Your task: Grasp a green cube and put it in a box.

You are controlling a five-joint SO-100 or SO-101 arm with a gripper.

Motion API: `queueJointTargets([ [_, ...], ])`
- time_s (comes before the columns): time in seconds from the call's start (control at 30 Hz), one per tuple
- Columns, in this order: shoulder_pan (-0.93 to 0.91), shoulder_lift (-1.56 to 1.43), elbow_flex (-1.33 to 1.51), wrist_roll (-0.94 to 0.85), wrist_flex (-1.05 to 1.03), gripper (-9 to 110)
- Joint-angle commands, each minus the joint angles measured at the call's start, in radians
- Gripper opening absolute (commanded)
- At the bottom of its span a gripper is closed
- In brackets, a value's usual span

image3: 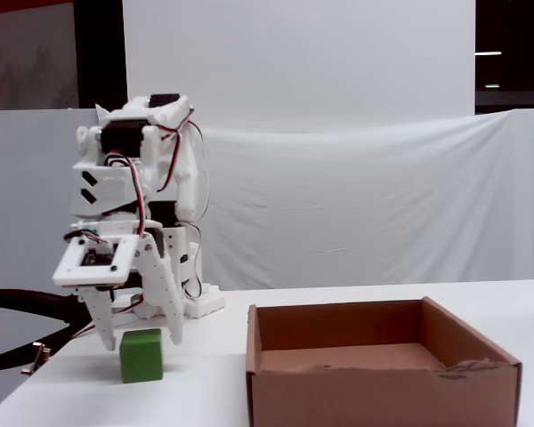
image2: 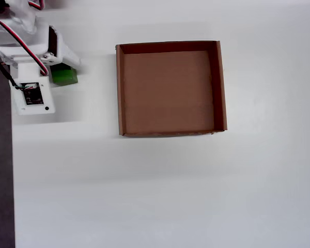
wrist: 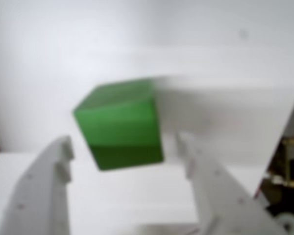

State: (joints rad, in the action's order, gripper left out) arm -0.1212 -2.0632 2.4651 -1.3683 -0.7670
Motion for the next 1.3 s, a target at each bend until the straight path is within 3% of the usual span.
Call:
queueJointTargets([
  [0.0, 0.014, 0.002, -0.028, -0.023, 0.017, 30],
  [1.27, 0.046, -0.04, 0.066, -0.014, 0.077, 21],
])
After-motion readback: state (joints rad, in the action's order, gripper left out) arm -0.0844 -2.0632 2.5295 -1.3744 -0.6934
